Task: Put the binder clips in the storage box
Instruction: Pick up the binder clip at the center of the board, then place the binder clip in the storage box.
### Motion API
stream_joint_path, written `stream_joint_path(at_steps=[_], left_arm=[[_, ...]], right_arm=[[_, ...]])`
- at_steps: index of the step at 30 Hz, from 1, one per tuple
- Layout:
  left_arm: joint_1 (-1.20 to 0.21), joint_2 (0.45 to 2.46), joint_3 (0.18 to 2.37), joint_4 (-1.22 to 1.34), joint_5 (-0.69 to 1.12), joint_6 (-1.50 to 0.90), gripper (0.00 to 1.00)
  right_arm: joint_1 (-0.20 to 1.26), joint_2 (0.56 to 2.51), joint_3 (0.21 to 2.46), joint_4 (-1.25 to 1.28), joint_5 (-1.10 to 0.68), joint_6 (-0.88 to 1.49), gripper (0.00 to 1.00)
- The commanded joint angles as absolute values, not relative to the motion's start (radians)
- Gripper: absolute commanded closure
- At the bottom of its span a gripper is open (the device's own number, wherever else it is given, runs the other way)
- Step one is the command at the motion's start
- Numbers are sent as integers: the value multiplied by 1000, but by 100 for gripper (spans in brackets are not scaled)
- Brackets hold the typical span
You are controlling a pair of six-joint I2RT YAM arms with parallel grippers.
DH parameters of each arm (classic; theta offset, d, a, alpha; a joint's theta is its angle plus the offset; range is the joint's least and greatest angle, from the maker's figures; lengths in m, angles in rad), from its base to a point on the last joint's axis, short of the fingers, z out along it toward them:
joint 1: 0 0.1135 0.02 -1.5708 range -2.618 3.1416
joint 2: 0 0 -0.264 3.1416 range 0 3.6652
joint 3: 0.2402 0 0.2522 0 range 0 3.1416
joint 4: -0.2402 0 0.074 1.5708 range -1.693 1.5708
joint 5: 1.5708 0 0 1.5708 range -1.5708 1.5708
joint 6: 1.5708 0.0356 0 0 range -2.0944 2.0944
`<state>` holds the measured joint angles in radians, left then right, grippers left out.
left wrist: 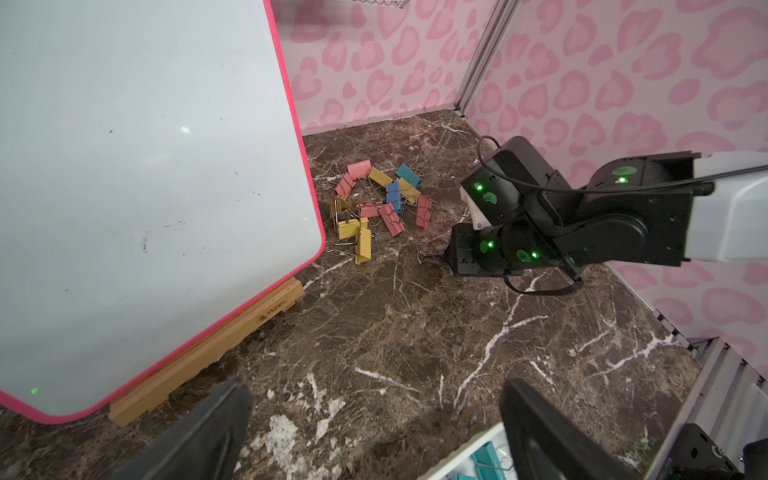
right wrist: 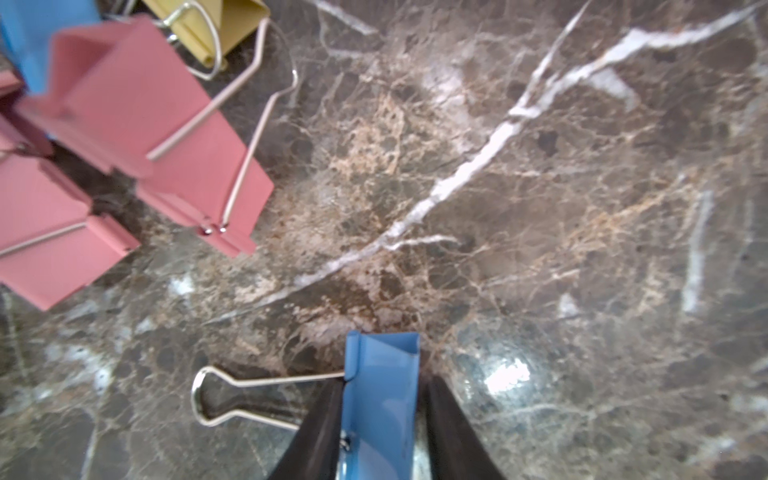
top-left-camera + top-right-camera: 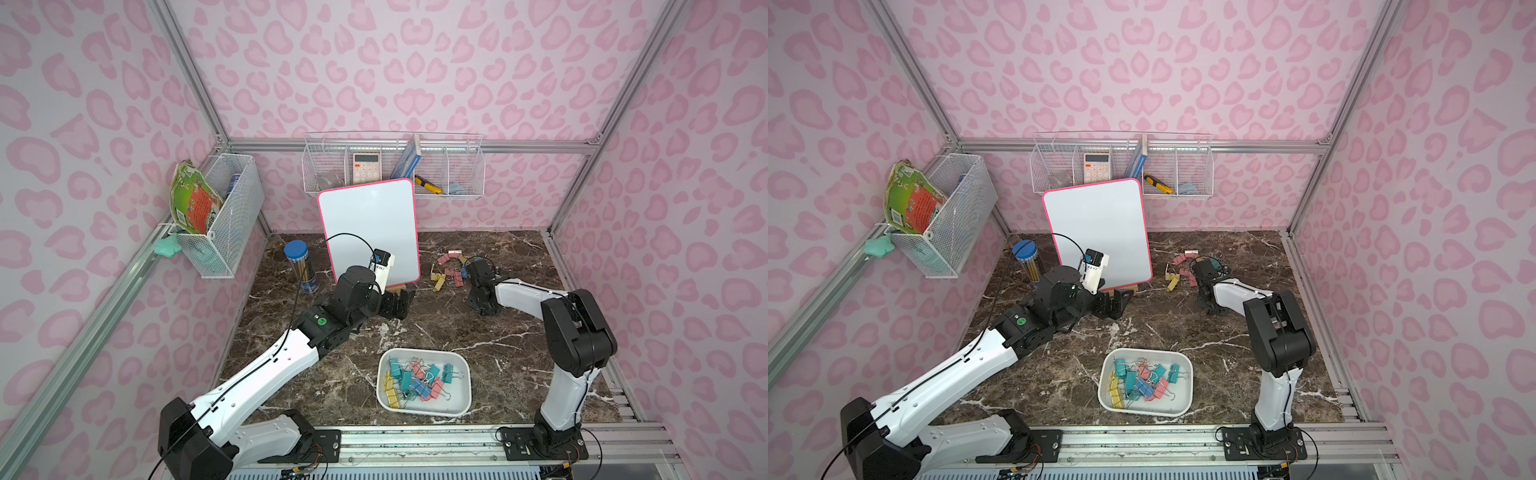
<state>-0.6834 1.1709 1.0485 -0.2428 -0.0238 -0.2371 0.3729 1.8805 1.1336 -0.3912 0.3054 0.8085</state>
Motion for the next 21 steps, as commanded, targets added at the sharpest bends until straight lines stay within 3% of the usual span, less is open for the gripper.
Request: stream_joint_path(at_steps=[1, 7, 12, 21], left_arm=[[-682, 1160, 1046, -223, -29, -245, 2], [-682, 1157, 1045, -229, -34, -245, 2], [-681, 1158, 1042, -226, -49, -247, 2], [-681, 1142, 1004, -192, -245, -324, 2]], right_arm=[[370, 1884, 1117, -408, 277, 805, 76], [368, 1782, 1110, -396, 253, 810, 81], [453, 1545, 1062, -433, 248, 810, 81], [1007, 1138, 842, -558, 188, 949, 81]])
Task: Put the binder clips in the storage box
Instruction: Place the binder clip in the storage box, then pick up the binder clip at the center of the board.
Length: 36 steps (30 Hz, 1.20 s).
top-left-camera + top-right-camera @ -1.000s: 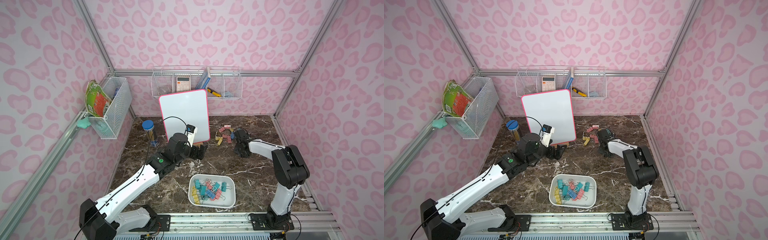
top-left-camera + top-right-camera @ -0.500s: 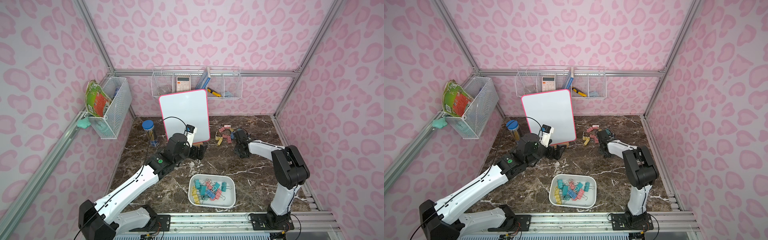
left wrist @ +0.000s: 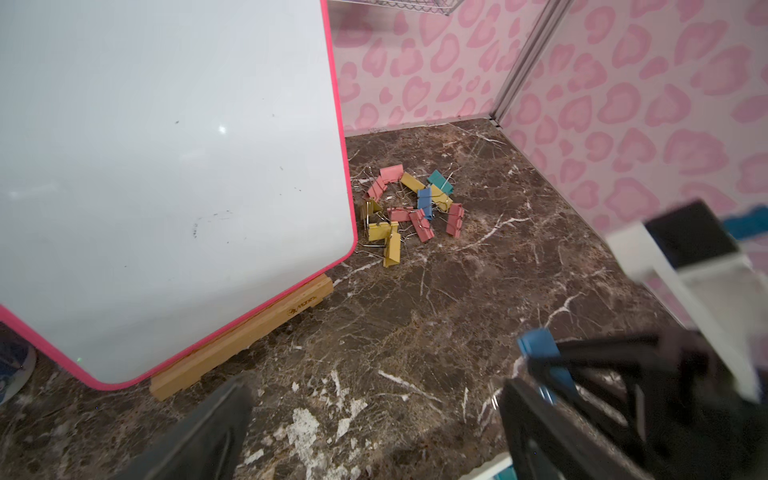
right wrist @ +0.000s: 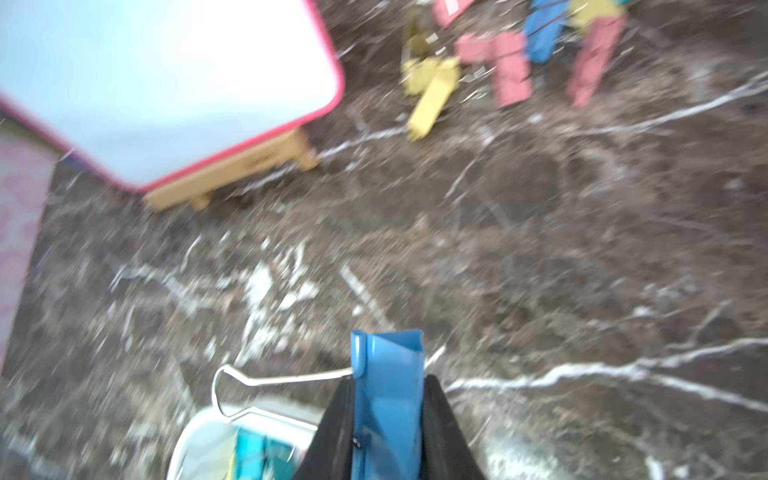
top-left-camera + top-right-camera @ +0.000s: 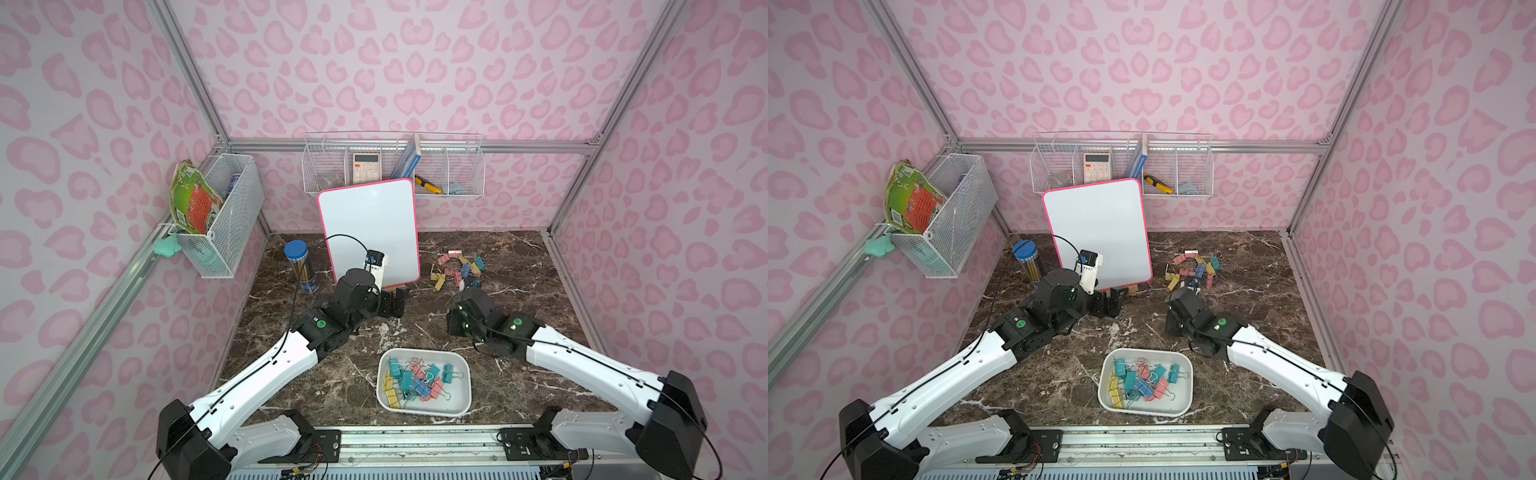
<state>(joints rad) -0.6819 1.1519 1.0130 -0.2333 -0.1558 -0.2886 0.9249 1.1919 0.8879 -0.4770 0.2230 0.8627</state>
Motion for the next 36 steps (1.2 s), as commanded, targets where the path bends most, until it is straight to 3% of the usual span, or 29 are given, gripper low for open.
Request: stream_joint_path(at_steps=[1, 7, 9, 11, 14, 18, 23, 27, 36], left_arm=[[-680, 1141, 998, -185, -255, -332, 2], [-680, 1146, 1004, -176, -258, -353, 2], [-680, 1152, 1004, -169, -251, -357, 2], [-680, 1155, 1011, -183, -242, -362, 2], [-680, 1144, 1008, -190, -232, -362, 2], [-680, 1132, 1004, -191, -221, -360, 2], [-680, 1132, 1008, -155, -71, -313, 2], [-682, 1145, 1034, -146, 184, -245, 2], [-688, 1119, 1012, -158, 148, -267, 2]], right_arm=[[1048, 1111, 810, -557, 150, 981, 82], [1271, 1052, 673, -550, 113, 1129, 77], [1273, 1069, 659, -539, 115, 1131, 72], [1270, 1078, 682, -574, 177, 1147, 58], [1232, 1052, 743, -626, 313, 1115, 41], [1011, 989, 780, -506, 298, 915, 32], [631, 1092, 845, -348, 192, 799, 45], [444, 1331, 988, -352, 210, 757, 46], [440, 1876, 1475, -460, 243, 600, 54]])
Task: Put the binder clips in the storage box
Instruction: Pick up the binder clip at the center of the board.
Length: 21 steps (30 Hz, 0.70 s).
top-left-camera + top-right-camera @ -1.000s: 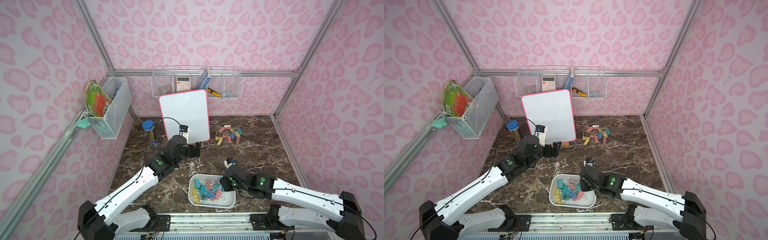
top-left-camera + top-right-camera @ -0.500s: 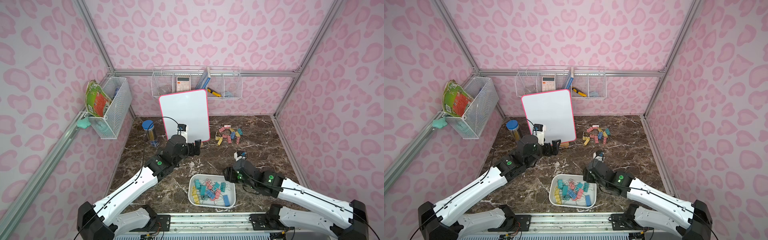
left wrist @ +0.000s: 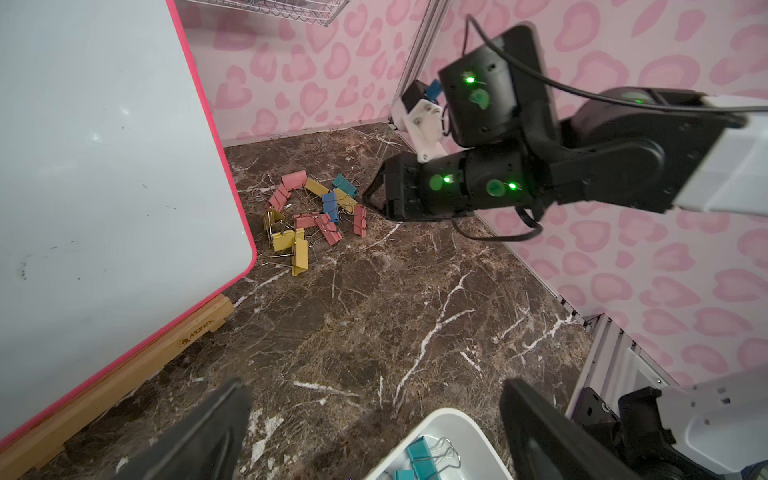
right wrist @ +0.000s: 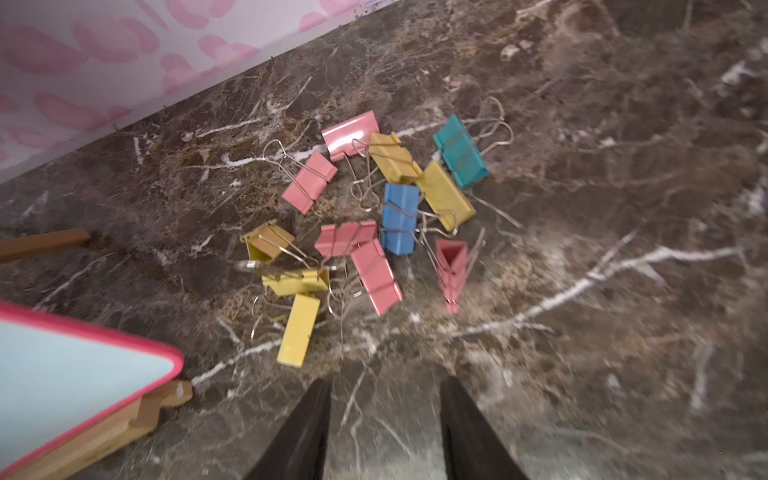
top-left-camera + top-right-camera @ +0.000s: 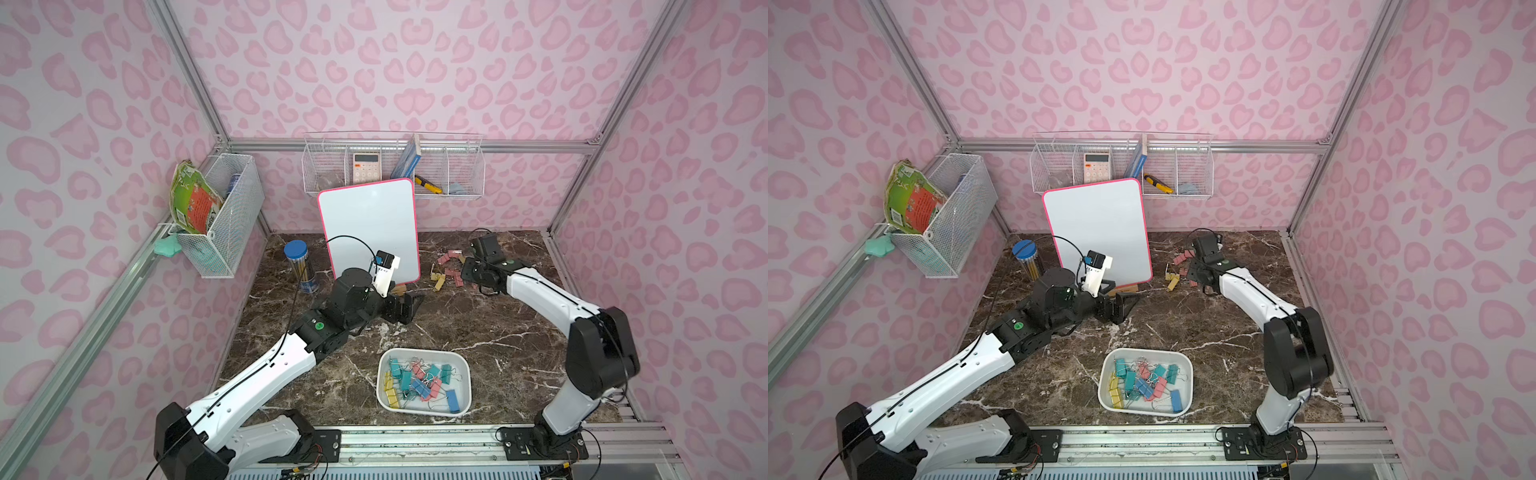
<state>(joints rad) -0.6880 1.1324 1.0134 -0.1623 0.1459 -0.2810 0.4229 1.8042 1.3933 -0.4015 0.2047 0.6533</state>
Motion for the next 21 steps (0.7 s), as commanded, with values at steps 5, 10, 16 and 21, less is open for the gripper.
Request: stream_joint_path(at_steps=[5, 10, 16, 21], left_arm=[[-687, 1100, 1018, -191, 91, -267, 2], [-687, 1097, 1012, -200, 92, -268, 2], [-688, 1106, 1008, -196, 86, -267, 2], [-688, 1111, 1008, -192, 83, -267, 2]], right_arm=[[450, 2075, 1668, -550, 311, 595, 56], [463, 2152, 1721, -572, 294, 590, 56], [480, 2178, 1726, -593, 304, 589, 56], [480, 2187, 1714, -610, 345, 589, 62]])
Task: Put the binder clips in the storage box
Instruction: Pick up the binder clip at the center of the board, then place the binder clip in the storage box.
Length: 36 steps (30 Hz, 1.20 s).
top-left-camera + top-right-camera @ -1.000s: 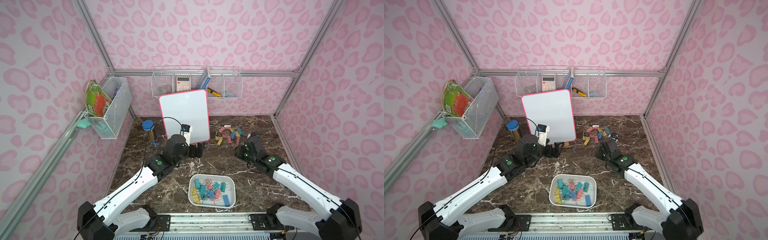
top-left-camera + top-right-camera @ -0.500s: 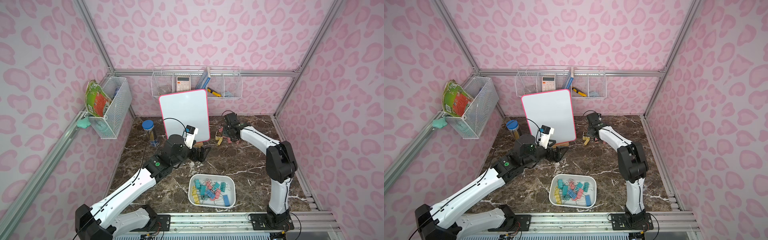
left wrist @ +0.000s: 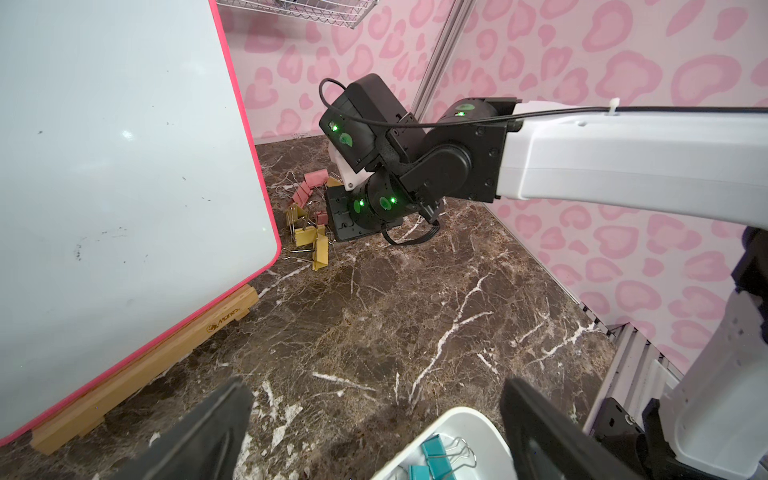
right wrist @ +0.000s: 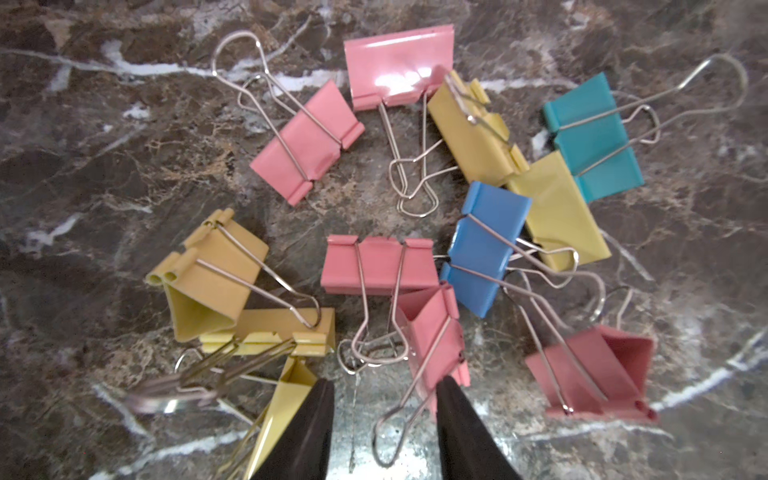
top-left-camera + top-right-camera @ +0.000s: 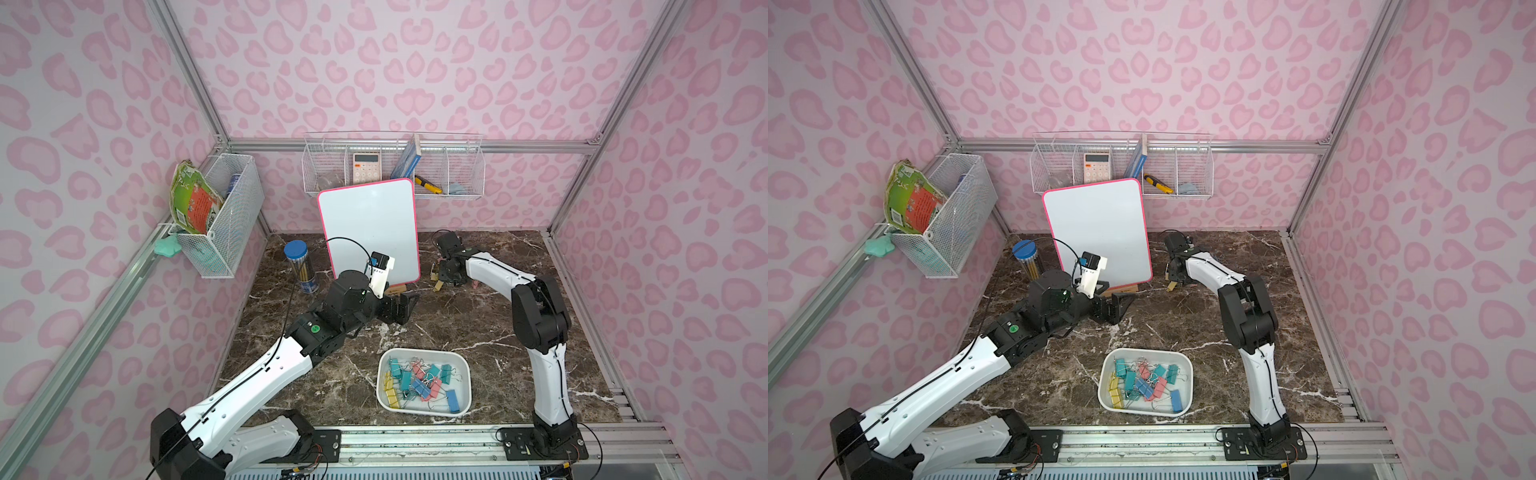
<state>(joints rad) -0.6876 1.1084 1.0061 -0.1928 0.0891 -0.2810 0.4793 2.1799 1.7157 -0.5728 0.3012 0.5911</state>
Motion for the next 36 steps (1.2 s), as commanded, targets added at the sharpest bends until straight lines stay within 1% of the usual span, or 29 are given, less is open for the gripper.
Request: stream_joint_path(at_steps=[1, 5, 11, 15, 18, 21, 23, 26, 29, 32, 34, 36], left_arm=[[-688, 1113, 1008, -190, 83, -270, 2], [-687, 1120, 1009, -189, 83, -271, 2], [-687, 1128, 1013, -183, 86, -278, 2], [-687, 1132, 1015, -179, 82, -282, 2], [-687, 1139, 1016, -179, 56, -296, 2], [-688, 1148, 1018, -183, -1, -312, 2], [-686, 1161, 1022, -182, -57, -324, 2], [-680, 1193, 1034, -171, -118, -330, 2], [-670, 1254, 1077, -166, -152, -328, 2], [-657, 1323, 1137, -175, -148, -324, 2], [-647, 1368, 1177, -174, -122, -323, 2], [-641, 1413, 1207, -165, -93, -325, 3]], right_arm=[[481, 2187, 1713, -613, 356, 589, 67], [481, 2181, 1711, -622, 376, 591, 82], [487, 2118, 1675, -631, 422, 597, 100], [488, 1997, 1593, -634, 444, 610, 100], [499, 1812, 1458, -606, 396, 626, 100], [556, 1569, 1276, -582, 306, 649, 100], [643, 1407, 1170, -601, 267, 661, 100], [790, 1246, 1057, -685, 220, 767, 100], [931, 1166, 982, -770, 139, 901, 100], [1096, 1121, 920, -828, 120, 1040, 100], [1156, 1109, 882, -831, 118, 1102, 100], [1181, 1106, 827, -774, 85, 1108, 100]])
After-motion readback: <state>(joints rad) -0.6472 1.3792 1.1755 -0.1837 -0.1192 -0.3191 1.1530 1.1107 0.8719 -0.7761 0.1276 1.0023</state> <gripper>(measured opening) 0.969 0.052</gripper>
